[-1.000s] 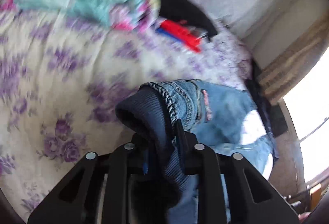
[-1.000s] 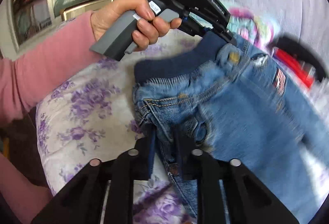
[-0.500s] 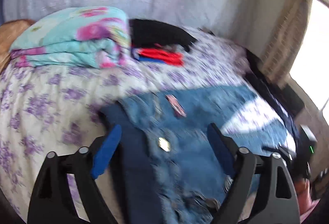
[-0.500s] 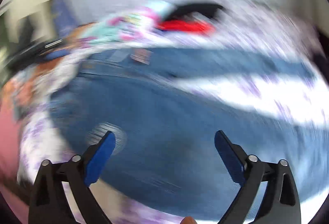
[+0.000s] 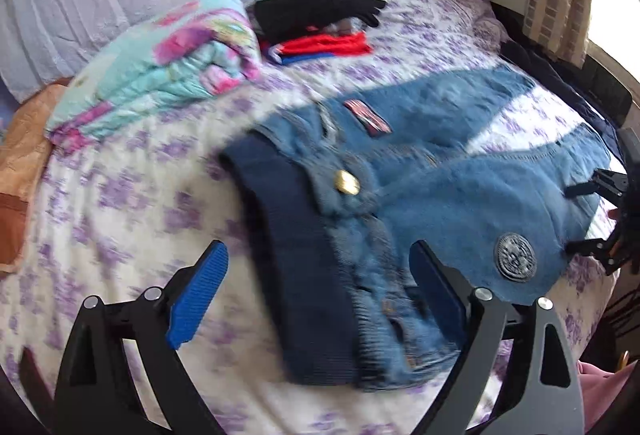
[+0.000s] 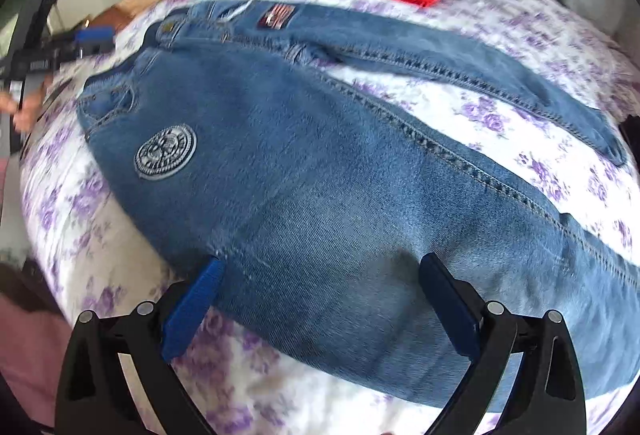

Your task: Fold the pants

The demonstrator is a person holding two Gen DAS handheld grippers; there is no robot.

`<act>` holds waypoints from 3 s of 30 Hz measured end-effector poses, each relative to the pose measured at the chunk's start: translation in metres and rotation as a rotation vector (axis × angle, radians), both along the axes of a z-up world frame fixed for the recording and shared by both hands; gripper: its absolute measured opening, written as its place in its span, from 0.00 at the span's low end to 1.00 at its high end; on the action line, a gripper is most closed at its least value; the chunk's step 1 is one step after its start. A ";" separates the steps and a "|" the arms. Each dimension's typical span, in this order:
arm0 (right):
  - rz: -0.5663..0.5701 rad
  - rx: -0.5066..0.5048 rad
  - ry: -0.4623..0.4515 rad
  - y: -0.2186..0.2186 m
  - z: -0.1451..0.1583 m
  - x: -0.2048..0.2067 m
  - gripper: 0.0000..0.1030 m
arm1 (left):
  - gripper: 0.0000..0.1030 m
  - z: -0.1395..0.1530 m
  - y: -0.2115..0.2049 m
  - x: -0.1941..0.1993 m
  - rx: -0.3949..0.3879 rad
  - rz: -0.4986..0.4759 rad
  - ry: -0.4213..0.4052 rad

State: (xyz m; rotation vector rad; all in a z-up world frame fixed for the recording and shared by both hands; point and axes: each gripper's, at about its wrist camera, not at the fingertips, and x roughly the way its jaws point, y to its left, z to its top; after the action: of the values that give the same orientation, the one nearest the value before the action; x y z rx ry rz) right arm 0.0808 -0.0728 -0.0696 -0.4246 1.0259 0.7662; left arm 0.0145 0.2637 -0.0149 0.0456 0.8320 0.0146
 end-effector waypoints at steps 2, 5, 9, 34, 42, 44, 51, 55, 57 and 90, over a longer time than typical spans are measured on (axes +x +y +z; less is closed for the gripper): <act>-0.031 0.007 0.069 0.000 0.019 0.018 0.97 | 0.90 0.020 0.012 0.005 0.020 0.001 -0.024; 0.022 0.124 0.102 0.007 0.059 0.044 0.97 | 0.92 0.044 0.028 0.033 0.008 -0.056 -0.017; 0.112 0.081 0.045 0.043 0.089 0.087 0.96 | 0.92 0.051 0.043 0.084 -0.041 -0.126 0.040; 0.688 -0.226 0.215 0.218 -0.002 0.270 0.37 | 0.69 -0.060 0.018 0.254 -0.085 -0.619 0.549; 0.666 -0.201 0.064 0.193 0.043 0.226 0.08 | 0.30 -0.037 0.005 0.227 0.021 -0.607 0.460; 0.662 -0.195 0.007 0.181 0.062 0.205 0.08 | 0.25 -0.019 -0.001 0.213 0.056 -0.603 0.394; 0.654 -0.174 -0.223 0.123 0.129 0.102 0.08 | 0.21 0.043 -0.044 0.124 0.206 -0.650 0.165; 0.686 -0.184 -0.323 0.087 0.131 0.029 0.08 | 0.21 0.046 -0.069 0.058 0.254 -0.703 0.093; 0.702 -0.184 -0.342 0.073 0.117 -0.008 0.08 | 0.21 0.033 -0.079 0.027 0.264 -0.720 0.083; -0.571 0.143 0.042 -0.020 0.070 0.187 0.86 | 0.93 -0.068 -0.150 0.021 -0.253 -0.356 0.040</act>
State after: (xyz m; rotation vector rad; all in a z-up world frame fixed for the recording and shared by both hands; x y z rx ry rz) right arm 0.2676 -0.0932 0.0006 0.0162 1.0544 0.3310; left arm 0.0356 0.1140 -0.0828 -0.0454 0.8511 -0.4270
